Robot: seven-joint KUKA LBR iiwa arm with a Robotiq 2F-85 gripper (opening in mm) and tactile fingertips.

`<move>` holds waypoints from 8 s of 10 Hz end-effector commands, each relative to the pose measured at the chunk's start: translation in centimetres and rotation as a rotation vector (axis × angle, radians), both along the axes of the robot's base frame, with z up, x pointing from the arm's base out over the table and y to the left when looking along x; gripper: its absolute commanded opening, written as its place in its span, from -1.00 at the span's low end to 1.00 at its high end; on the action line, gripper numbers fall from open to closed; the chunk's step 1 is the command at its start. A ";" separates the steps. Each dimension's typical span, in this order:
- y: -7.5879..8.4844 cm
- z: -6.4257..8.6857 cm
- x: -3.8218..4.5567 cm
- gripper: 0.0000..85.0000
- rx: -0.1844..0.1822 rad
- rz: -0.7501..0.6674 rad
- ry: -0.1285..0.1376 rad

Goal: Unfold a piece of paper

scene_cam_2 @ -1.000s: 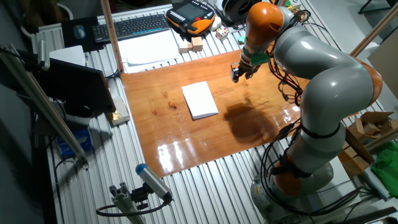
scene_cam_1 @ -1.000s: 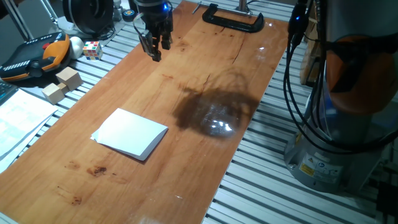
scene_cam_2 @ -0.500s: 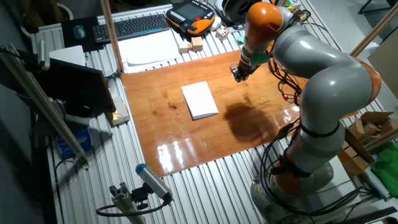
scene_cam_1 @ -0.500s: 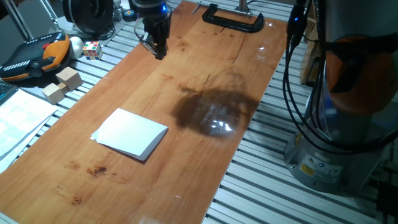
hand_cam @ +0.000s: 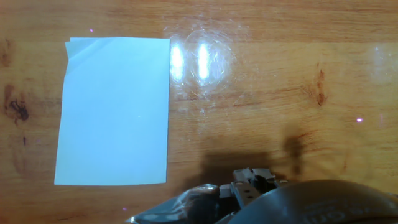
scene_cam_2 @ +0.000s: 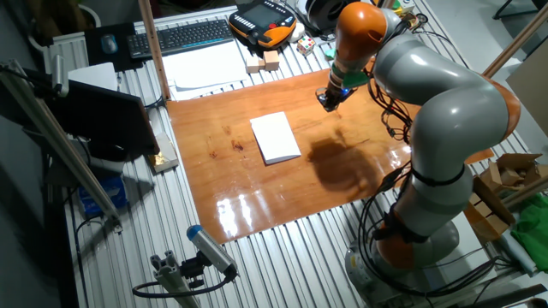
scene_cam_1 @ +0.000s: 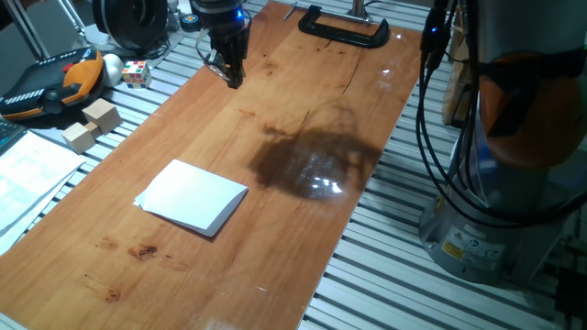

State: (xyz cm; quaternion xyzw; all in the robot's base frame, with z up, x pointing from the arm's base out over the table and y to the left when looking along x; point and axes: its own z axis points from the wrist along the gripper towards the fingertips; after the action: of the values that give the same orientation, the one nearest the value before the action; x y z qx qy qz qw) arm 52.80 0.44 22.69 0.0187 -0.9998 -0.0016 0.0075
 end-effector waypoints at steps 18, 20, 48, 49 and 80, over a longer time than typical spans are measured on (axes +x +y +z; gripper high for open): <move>6.5 -7.4 2.93 -0.95 0.020 -0.104 0.003; 7.2 -8.9 2.78 -0.95 0.031 -0.098 -0.012; 13.8 -13.0 6.69 -0.95 0.014 -0.114 -0.036; 14.4 -13.4 7.07 -0.95 0.018 -0.128 -0.037; 20.2 -15.0 10.71 -0.95 0.016 -0.663 -0.012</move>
State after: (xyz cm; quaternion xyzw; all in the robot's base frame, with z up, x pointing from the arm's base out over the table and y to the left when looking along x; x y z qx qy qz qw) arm 63.50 20.60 7.72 -0.3079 -0.9513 -0.0123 0.0004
